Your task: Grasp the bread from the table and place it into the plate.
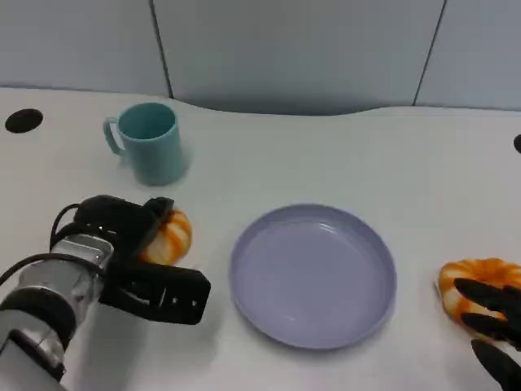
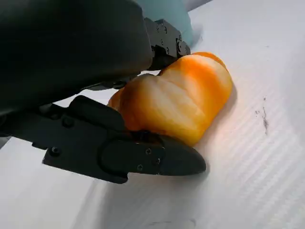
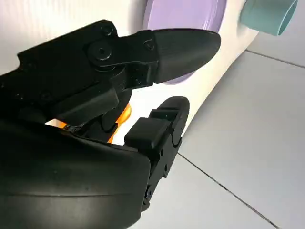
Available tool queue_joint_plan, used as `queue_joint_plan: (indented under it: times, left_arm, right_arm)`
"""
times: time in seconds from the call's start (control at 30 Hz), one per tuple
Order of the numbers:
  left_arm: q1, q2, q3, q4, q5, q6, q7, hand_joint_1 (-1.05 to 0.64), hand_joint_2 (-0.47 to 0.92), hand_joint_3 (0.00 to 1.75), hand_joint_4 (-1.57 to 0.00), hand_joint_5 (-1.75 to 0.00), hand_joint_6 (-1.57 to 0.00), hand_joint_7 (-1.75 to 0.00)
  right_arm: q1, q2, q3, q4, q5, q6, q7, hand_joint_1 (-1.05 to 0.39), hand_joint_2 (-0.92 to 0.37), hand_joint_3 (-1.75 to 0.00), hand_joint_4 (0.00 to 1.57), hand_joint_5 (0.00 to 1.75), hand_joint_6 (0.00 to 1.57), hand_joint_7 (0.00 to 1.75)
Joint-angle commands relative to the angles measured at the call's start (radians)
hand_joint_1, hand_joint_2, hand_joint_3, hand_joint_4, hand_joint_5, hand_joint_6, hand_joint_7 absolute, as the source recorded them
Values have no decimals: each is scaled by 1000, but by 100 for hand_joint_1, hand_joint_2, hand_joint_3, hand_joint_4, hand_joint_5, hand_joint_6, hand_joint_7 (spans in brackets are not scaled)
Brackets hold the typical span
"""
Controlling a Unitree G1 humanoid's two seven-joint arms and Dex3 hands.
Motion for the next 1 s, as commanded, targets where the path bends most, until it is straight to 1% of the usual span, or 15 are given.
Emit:
queue_joint_plan:
  times: [0.03, 0.07, 0.1, 0.17, 0.23, 0.3, 0.4, 0.47, 0.53, 0.67, 0.7, 0.73, 0.8, 0.9, 1.0]
  left_arm:
    - [-19, -19, 45, 34, -70, 20, -93, -26, 92, 3, -56, -34, -42, -5]
    - [-25, -20, 48, 36, -78, 20, -108, -22, 92, 2, -56, -69, -41, -2]
    - [-29, -16, 48, 37, -84, 10, -113, -21, 91, 1, -53, -87, -43, -2]
    - [-29, -7, 61, 34, -103, -11, -102, -19, 89, 0, -50, -115, -64, -13]
    - [-29, -4, 73, 34, -116, -20, -84, -18, 89, 0, -48, -126, -72, -18]
    - [-29, -2, 80, 34, -125, -24, -67, -22, 91, 3, -41, -161, -47, -118]
    - [-33, -2, 67, 34, -111, -27, -33, -28, 92, 7, -45, -172, -41, -148]
    - [-34, -5, 72, 35, -116, -32, -17, -30, 92, 8, -48, -174, -42, -151]
    - [-30, -6, 92, 36, -140, -45, -15, -37, 92, 25, -52, -160, -51, -124]
    - [-23, 0, 127, 29, -178, -81, -12, -37, 92, 33, -55, -174, -50, -147]
    - [-20, 4, 136, 25, -187, -97, -7, -35, 92, 29, -58, -156, -55, -117]
    - [-12, 13, 146, 15, -198, -128, 10, -35, 92, 28, -60, -149, -59, -103]
    - [-4, 29, 163, 1, -216, -175, 22, -31, 92, 23, -58, -169, -54, -129]
    - [0, 51, 188, -18, -242, -223, 17, -29, 92, 23, -58, -174, -51, -136]
    - [12, 91, 238, -64, -289, -284, 10, -18, 91, 17, -65, -175, -45, -171]
  right_arm:
    - [2, -14, -12, -12, 6, -19, -1, -38, -92, -36, 95, 1, 80, 0]
    - [2, -15, -13, -11, 4, -22, -2, -39, -92, -36, 95, 1, 80, 0]
    - [1, -16, -14, -10, 3, -24, -2, -39, -92, -37, 96, 1, 80, 0]
    - [2, -14, -15, -14, 6, -21, -1, -39, -92, -37, 96, 1, 80, 0]
    - [1, -16, -17, -14, 2, -21, -2, -40, -92, -37, 96, 1, 80, 0]
    - [-1, -19, -18, -13, -6, -25, -4, -40, -92, -37, 96, 1, 79, 0]
    - [-1, -18, -20, -16, -12, -23, -6, -40, -92, -37, 96, 1, 79, 0]
    - [-1, -15, -20, -19, -15, -20, -9, -40, -92, -38, 95, 1, 79, 0]
    - [-2, -13, -20, -17, -16, -25, -12, -40, -92, -38, 95, 1, 79, 0]
    - [-7, -16, -20, 1, -22, -47, -17, -40, -92, -38, 95, 1, 79, 0]
    - [-7, -15, -20, 1, -22, -47, -17, -40, -92, -38, 95, 1, 79, 0]
    - [-5, -11, -19, -3, -21, -39, -17, -40, -92, -38, 95, 1, 79, 0]
    - [-4, -8, -17, -6, -19, -34, -17, -40, -92, -38, 95, 1, 79, 0]
    - [-5, -4, -15, -9, -17, -25, -18, -40, -92, -38, 95, 1, 79, 0]
    - [-9, -1, -13, -13, -28, -7, -24, -41, -92, -37, 95, 1, 79, 0]
